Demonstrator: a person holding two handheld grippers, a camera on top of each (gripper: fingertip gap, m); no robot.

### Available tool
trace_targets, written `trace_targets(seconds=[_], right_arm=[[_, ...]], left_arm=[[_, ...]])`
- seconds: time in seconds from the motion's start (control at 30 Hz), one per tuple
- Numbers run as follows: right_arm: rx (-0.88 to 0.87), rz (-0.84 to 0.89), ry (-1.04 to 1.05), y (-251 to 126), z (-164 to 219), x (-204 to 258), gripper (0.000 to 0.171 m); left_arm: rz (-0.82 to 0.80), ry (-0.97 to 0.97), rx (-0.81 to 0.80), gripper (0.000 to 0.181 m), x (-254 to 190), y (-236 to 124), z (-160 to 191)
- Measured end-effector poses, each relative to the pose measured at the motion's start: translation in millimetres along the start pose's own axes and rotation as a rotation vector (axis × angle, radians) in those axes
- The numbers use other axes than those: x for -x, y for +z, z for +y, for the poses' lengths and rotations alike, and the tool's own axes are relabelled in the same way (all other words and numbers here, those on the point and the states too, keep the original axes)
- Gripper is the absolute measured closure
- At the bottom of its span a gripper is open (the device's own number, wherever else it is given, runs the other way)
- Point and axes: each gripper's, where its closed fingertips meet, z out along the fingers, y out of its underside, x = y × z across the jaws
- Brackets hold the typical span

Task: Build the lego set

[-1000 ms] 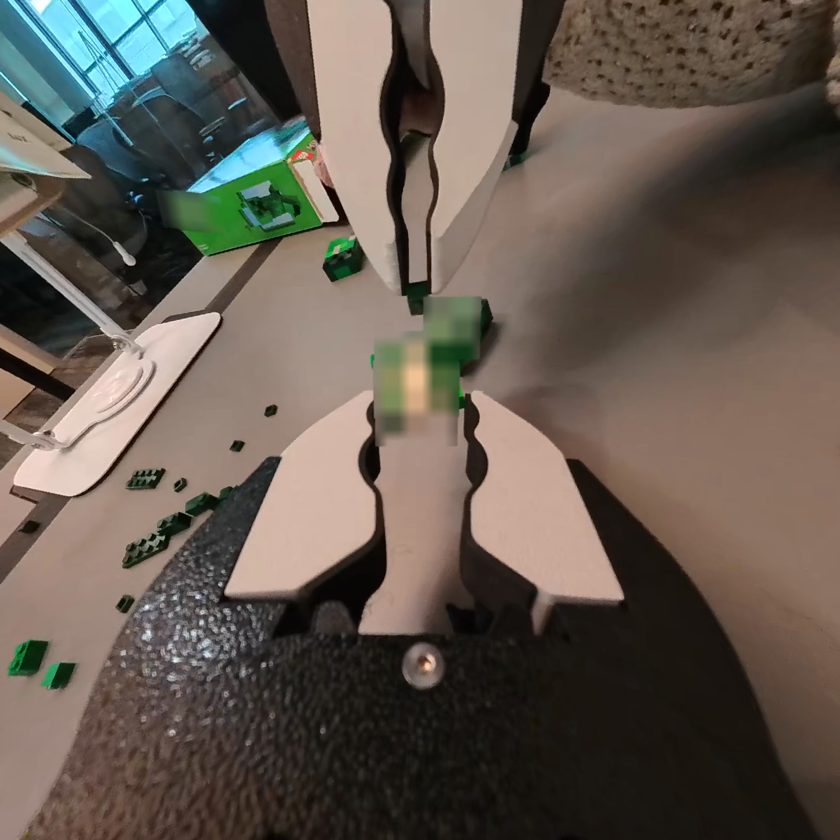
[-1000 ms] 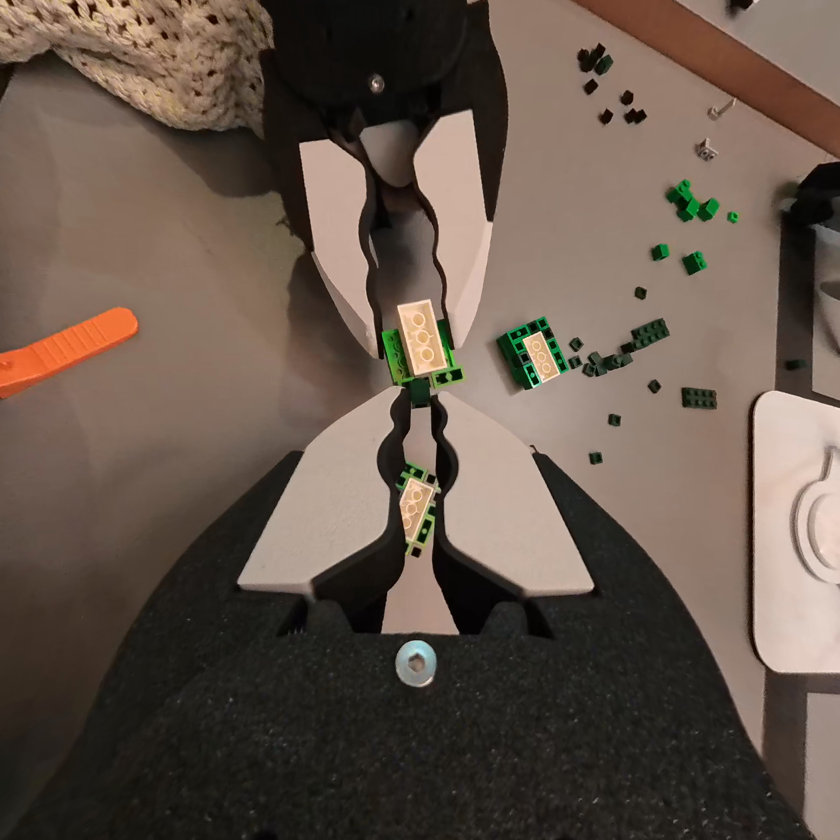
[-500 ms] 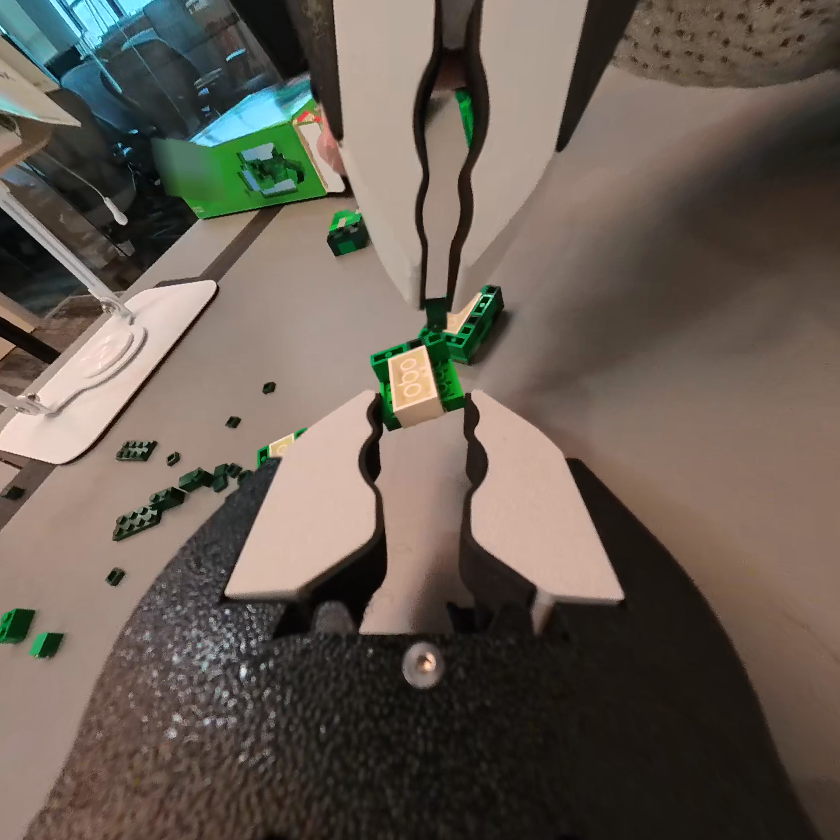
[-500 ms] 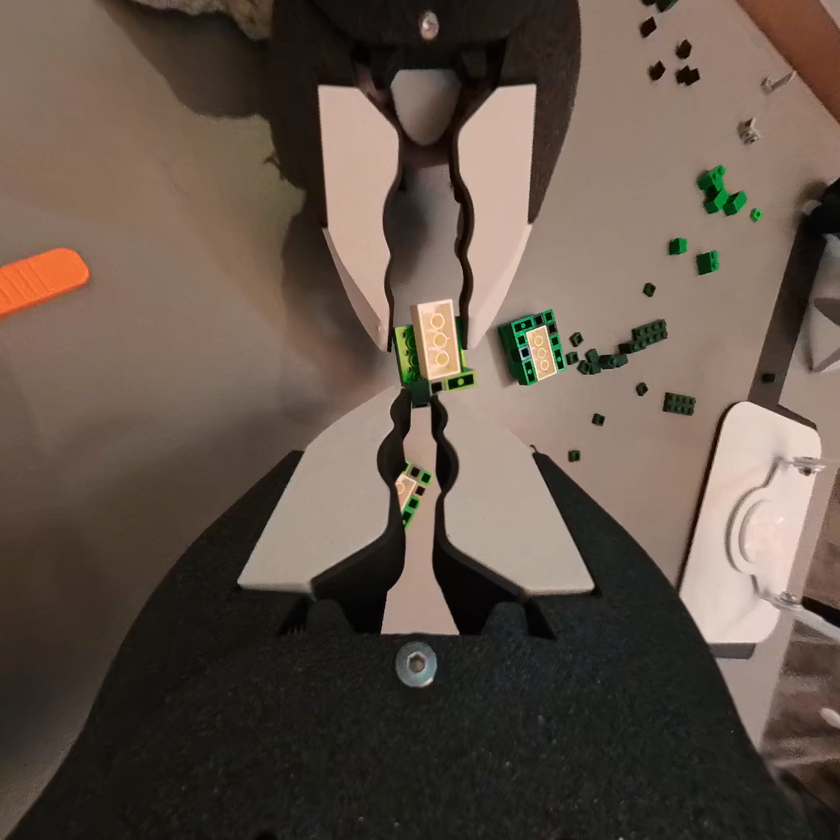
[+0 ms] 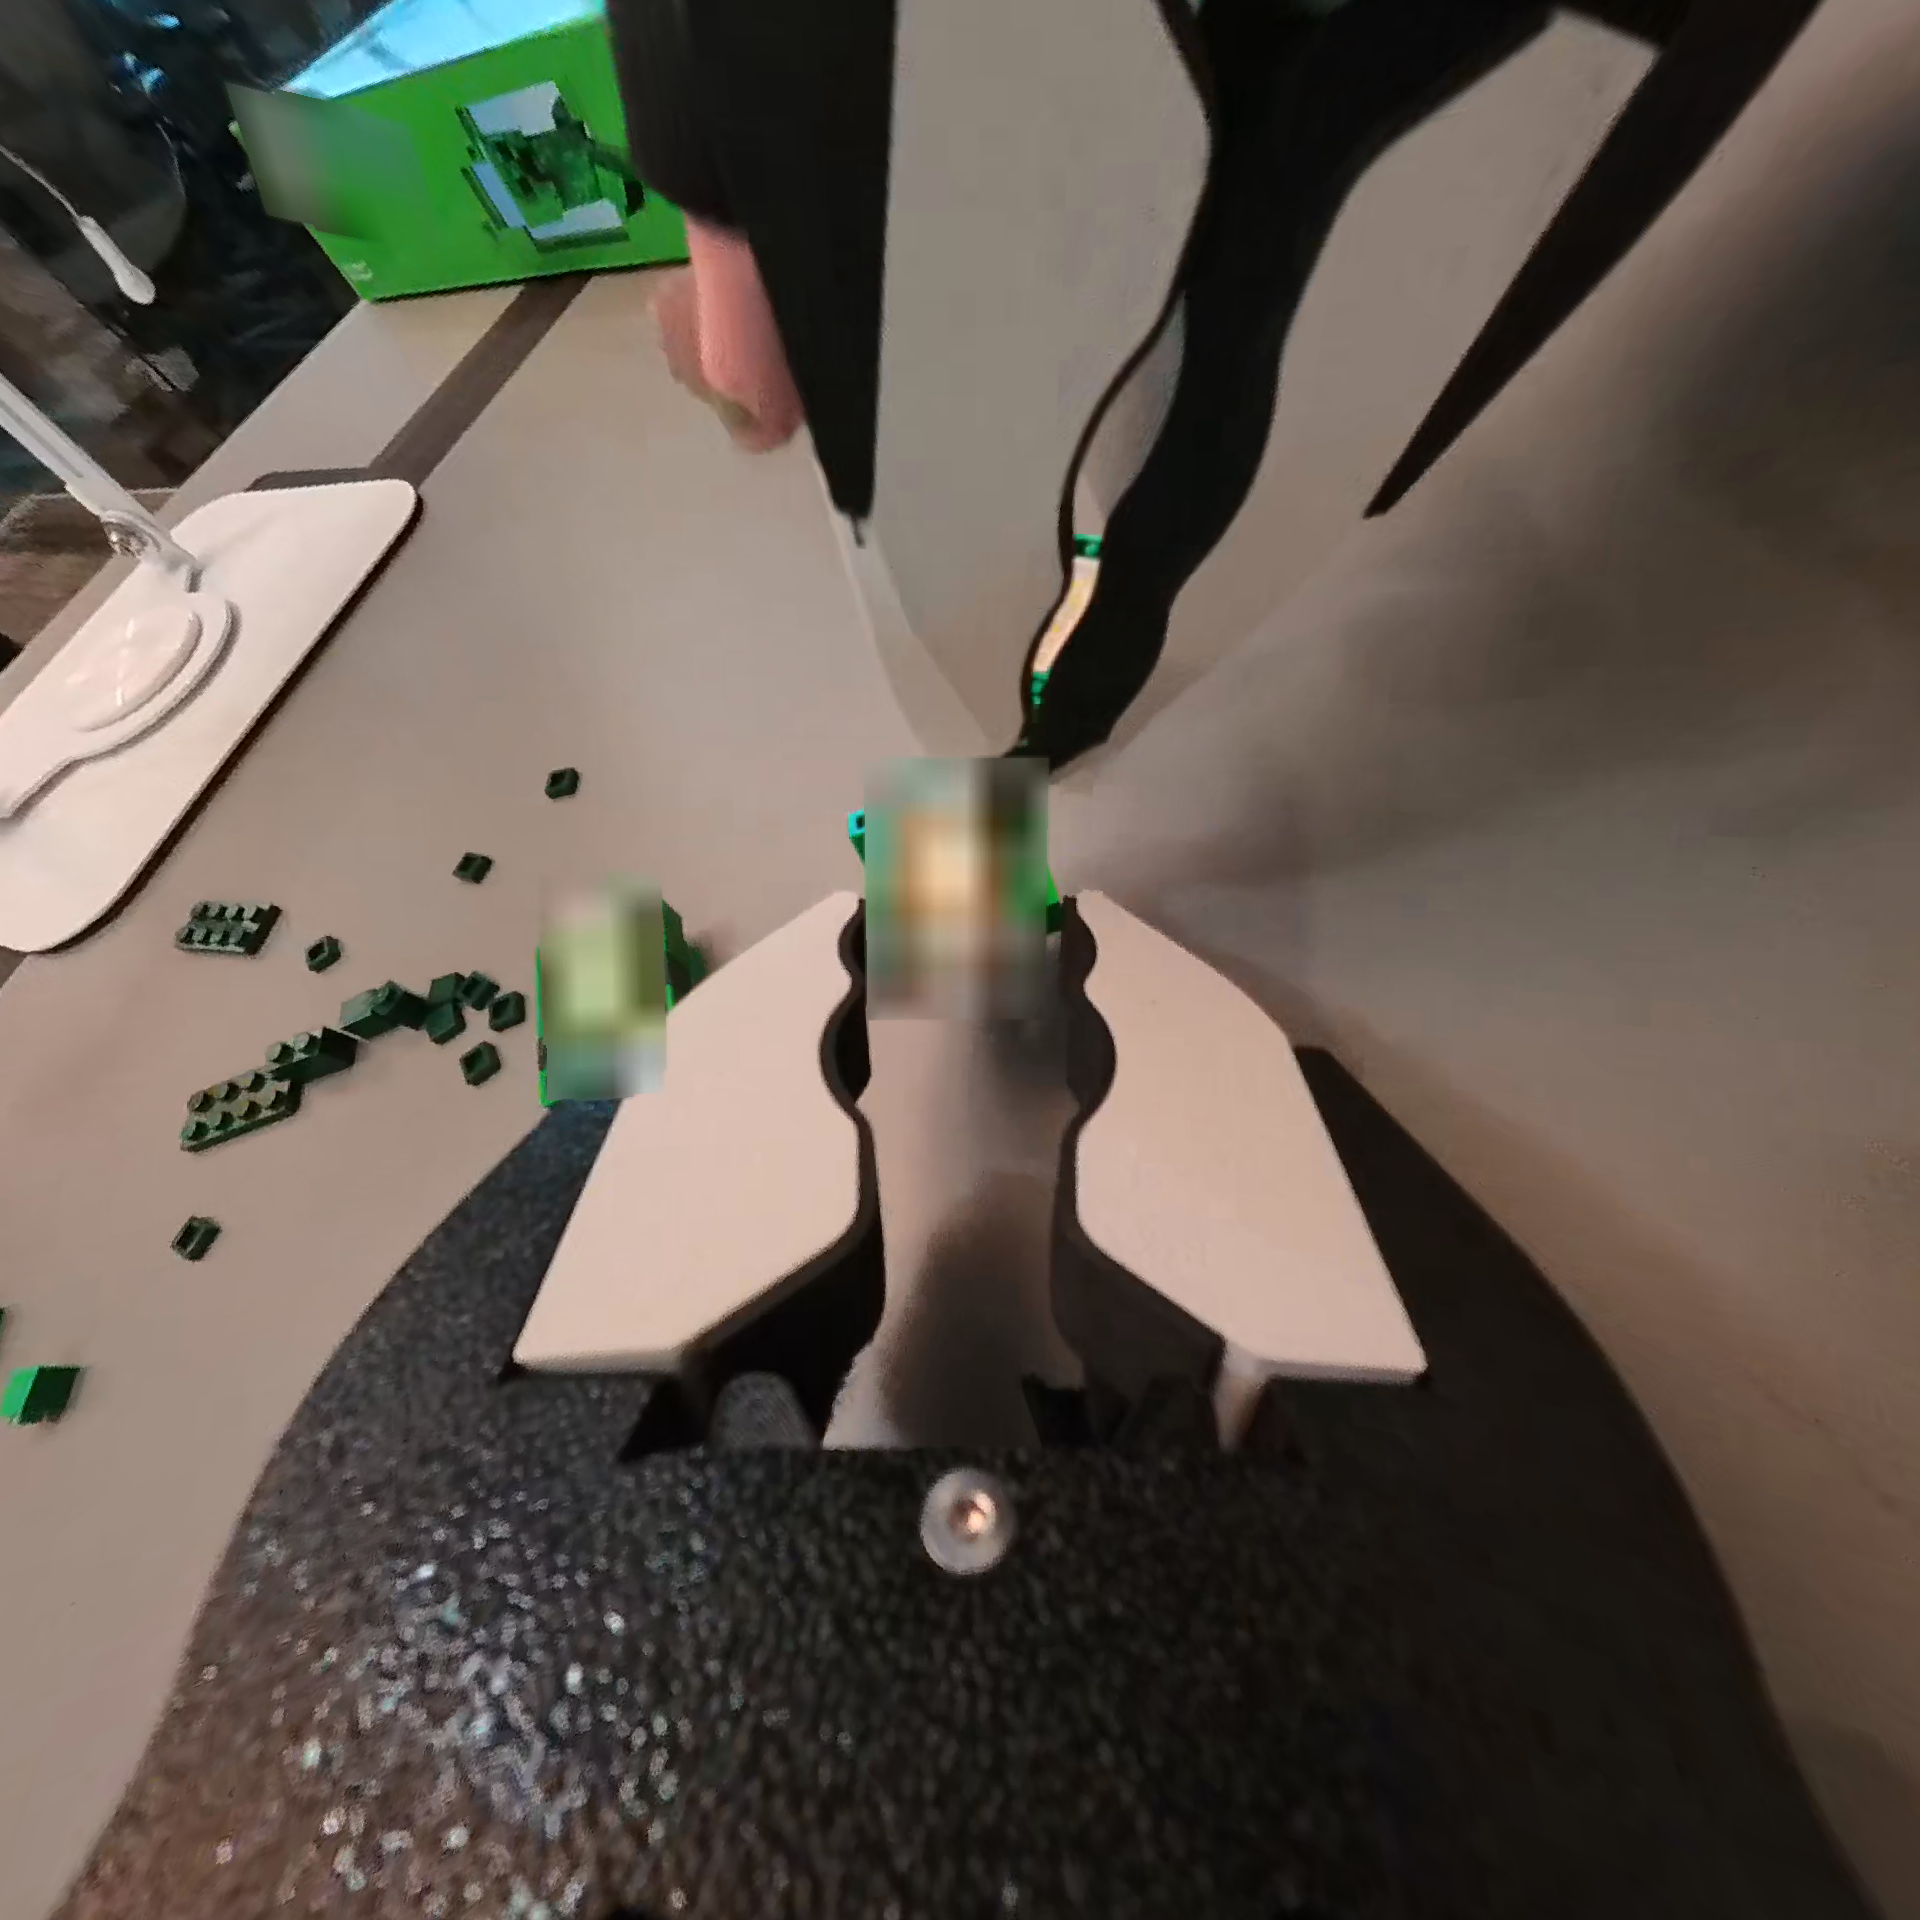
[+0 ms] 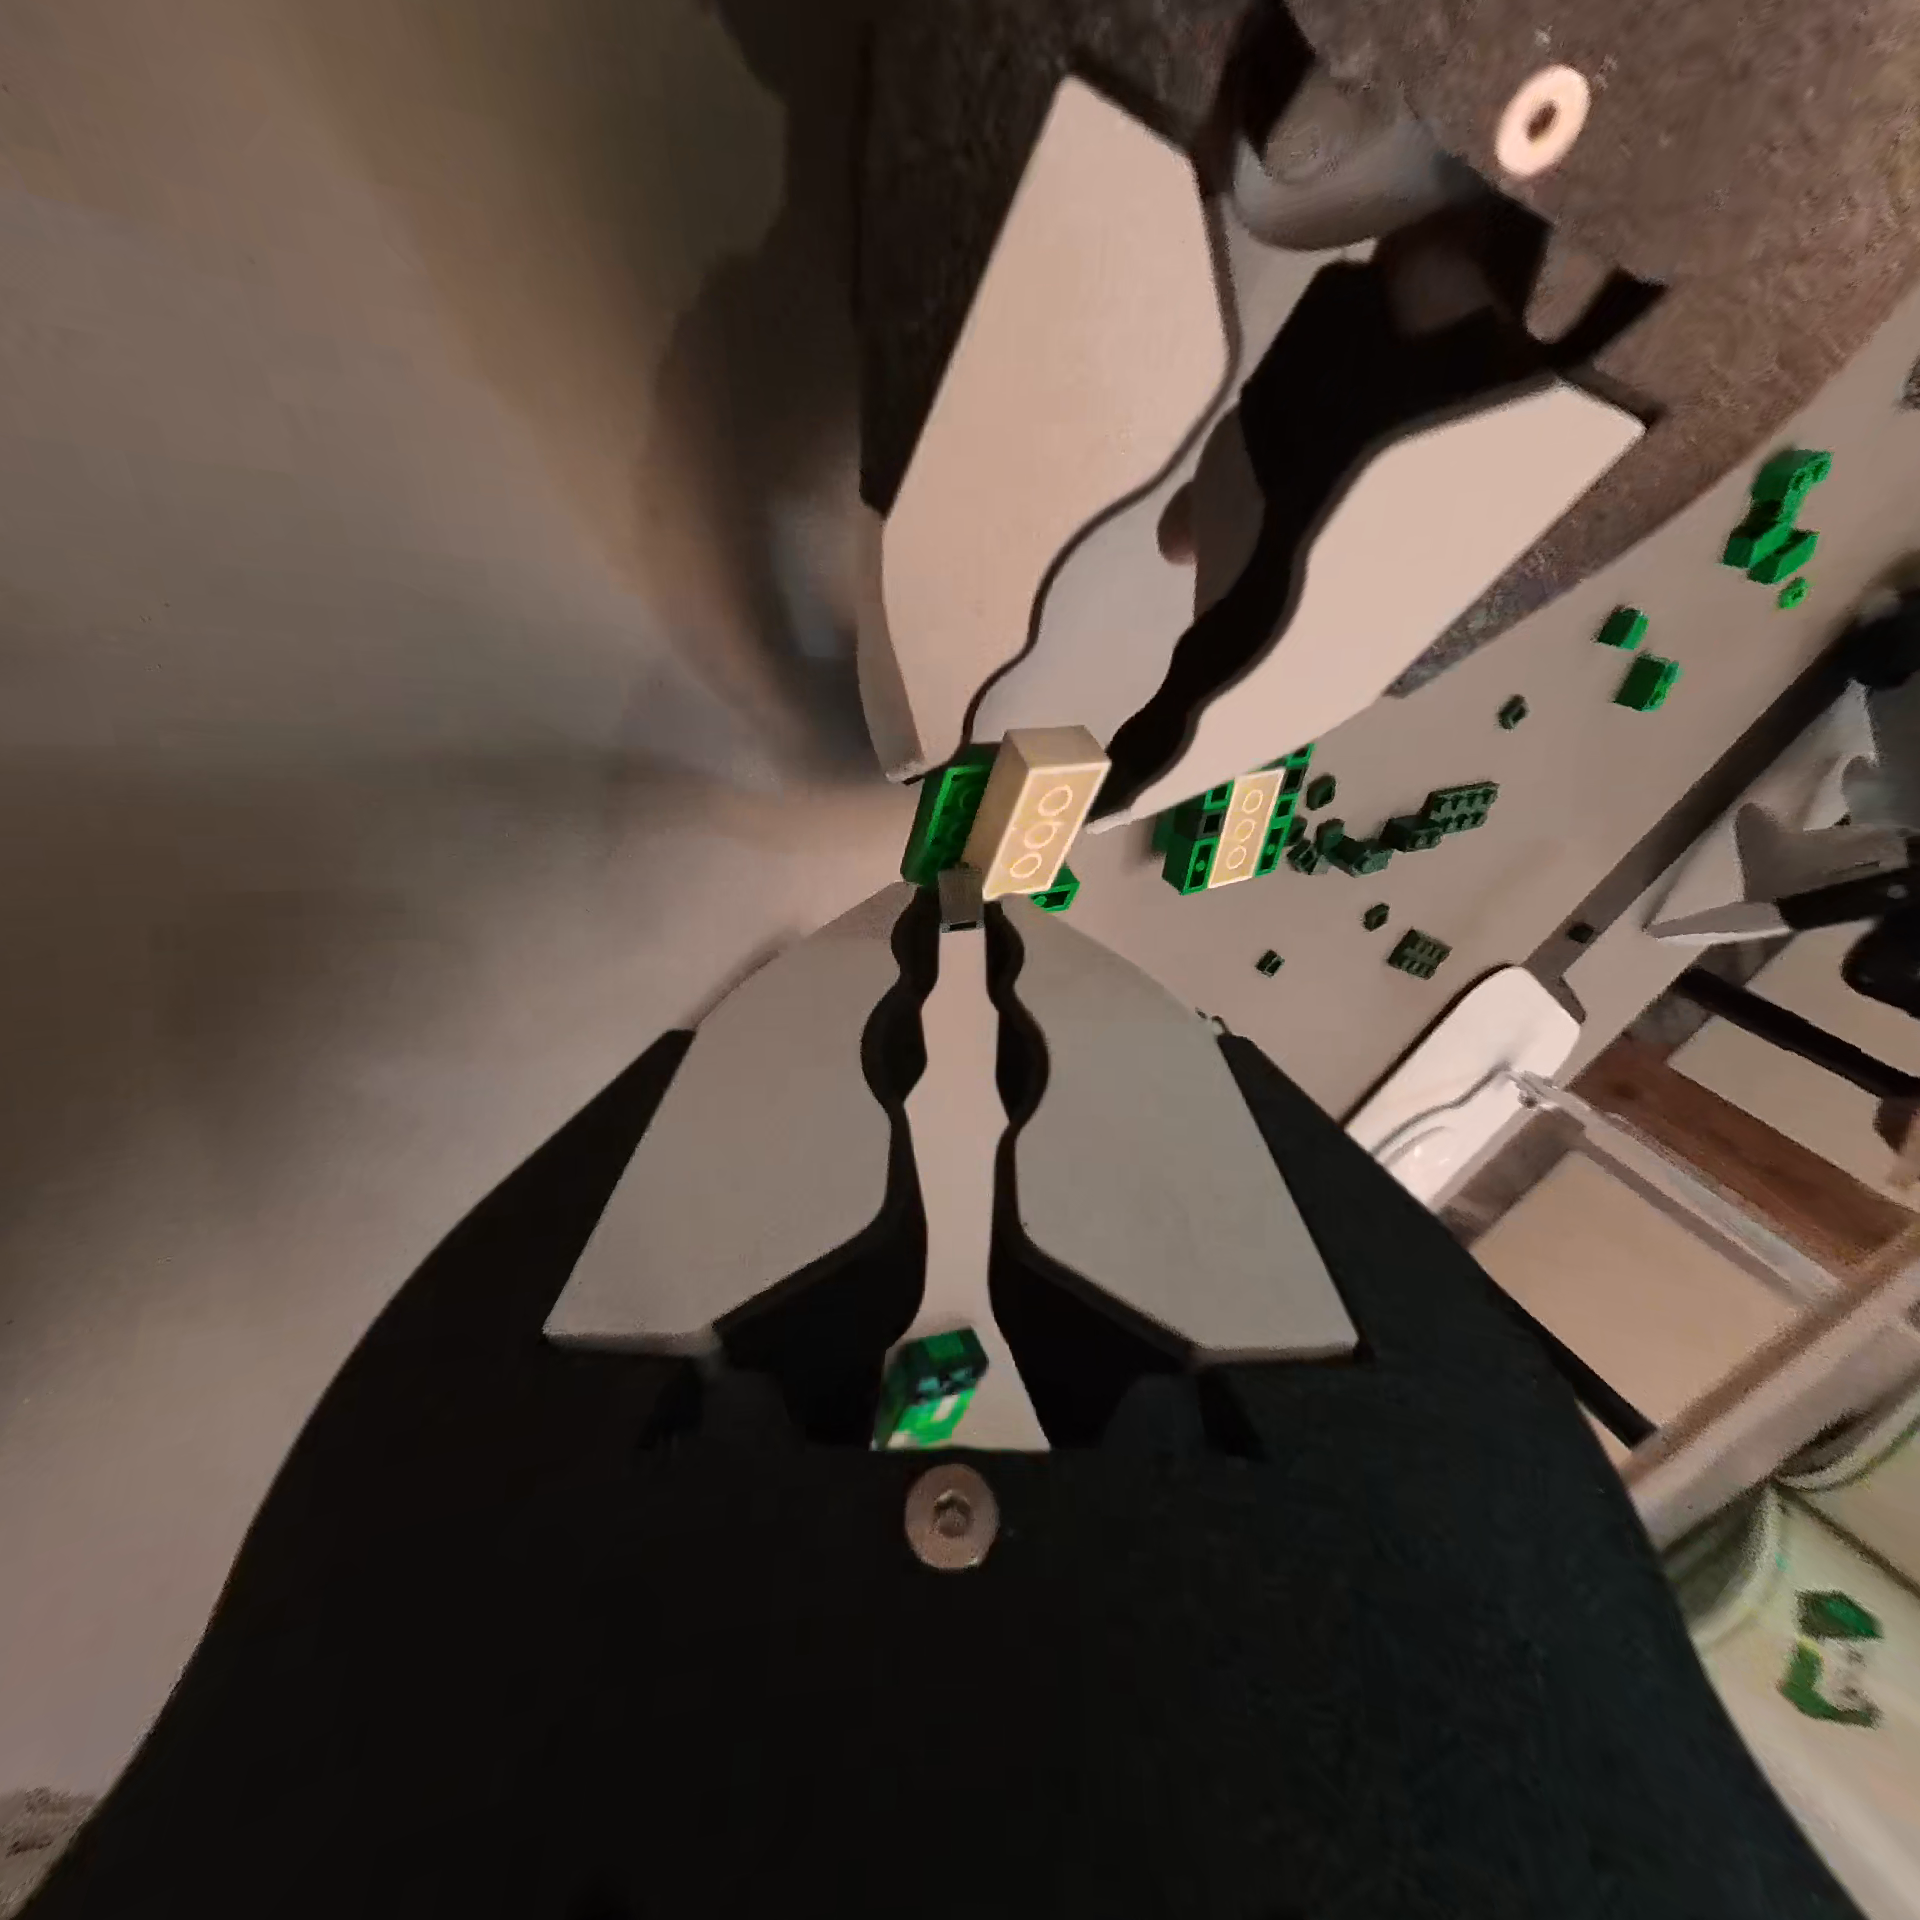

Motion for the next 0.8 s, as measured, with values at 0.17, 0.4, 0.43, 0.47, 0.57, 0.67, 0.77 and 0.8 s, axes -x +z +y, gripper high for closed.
trace_targets(seconds=[0.17,0.4,0.43,0.47,0.57,0.67,0.77,0.8], right_arm=[[0.064,0.019,-0.055,6.5,-2.1,0.9,0.163],[0.065,0.055,-0.028,7.4,-0.8,-2.0,0.162],[0.064,0.06,-0.024,7.3,-0.6,-2.5,0.162],[0.062,0.064,-0.022,7.3,-0.6,-2.9,0.162],[0.056,0.072,-0.015,7.6,-0.3,-3.9,0.162],[0.048,0.083,-0.009,8.0,-0.2,-5.1,0.161],[0.041,0.092,0.01,8.4,1.5,-6.4,0.16],[0.041,0.098,0.02,8.8,2.6,-7.5,0.157]], left_arm=[[-0.006,-0.01,0.015,0.147,1.1,0.6,1.8],[-0.013,-0.023,0.009,0.147,3.3,-0.2,1.3],[-0.014,-0.026,0.008,0.147,3.7,-0.4,1.0],[-0.014,-0.03,0.006,0.147,4.0,-0.6,0.8],[-0.017,-0.036,0.005,0.147,4.9,-0.9,0.7],[-0.017,-0.046,0.002,0.147,5.8,-1.4,0.6],[-0.015,-0.054,-0.003,0.147,6.4,-1.9,0.0],[-0.016,-0.057,-0.004,0.147,6.6,-2.1,-0.2]])
